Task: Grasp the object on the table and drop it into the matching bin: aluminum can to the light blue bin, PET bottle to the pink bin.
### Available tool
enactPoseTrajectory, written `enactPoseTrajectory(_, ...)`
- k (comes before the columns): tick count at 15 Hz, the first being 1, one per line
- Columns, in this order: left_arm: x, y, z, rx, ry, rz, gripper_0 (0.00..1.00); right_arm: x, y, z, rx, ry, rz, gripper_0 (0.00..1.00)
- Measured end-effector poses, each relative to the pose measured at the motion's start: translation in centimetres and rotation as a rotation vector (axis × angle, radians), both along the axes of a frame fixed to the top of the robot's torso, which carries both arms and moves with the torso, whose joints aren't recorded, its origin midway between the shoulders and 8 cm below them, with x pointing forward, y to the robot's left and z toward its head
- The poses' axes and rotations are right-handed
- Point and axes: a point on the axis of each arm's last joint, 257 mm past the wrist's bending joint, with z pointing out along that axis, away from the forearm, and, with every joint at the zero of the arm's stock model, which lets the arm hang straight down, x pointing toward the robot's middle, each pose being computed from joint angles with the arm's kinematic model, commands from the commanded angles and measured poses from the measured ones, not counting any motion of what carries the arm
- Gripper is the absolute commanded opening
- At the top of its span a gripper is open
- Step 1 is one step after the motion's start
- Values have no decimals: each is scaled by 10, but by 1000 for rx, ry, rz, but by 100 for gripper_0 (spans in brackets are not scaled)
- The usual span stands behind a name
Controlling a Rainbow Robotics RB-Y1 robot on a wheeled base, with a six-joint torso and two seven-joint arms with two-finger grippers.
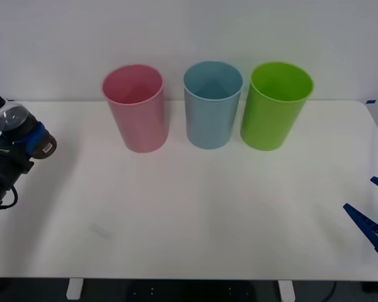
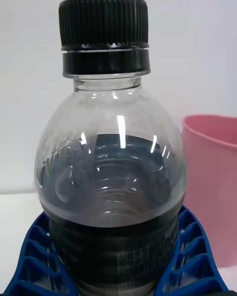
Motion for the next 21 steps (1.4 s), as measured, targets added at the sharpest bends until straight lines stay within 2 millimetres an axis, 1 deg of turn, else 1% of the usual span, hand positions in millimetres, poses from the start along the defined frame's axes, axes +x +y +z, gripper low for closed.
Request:
enactPoseTrajectory(2,3,-4,18,-9,-20,-32,0,0,0,0,0,0,0,100)
enactPoseTrajectory(4,9,-8,41,-28,-44,-66,0,0,0,0,0,0,0,100)
enactPoseTrajectory(7,12,-20,74,-76,-59,-134,0,0,0,0,0,0,0,100)
enactPoseTrajectory(9,14,-31,89,-91,-58,-179,0,0,0,0,0,0,0,100)
enactPoseTrajectory(12,26,-57,109,-90,-74,-238,0,0,0,0,0,0,0,100)
enactPoseTrajectory(13,31,-67,114,-85,-80,-253,0,0,0,0,0,0,0,100)
enactPoseTrajectory(15,50,-88,122,-72,-82,-281,0,0,0,0,0,0,0,100)
enactPoseTrajectory(18,84,-120,129,-47,-64,-321,0,0,0,0,0,0,0,100)
enactPoseTrajectory(21,114,-150,132,-19,-36,-356,0,0,0,0,0,0,0,100)
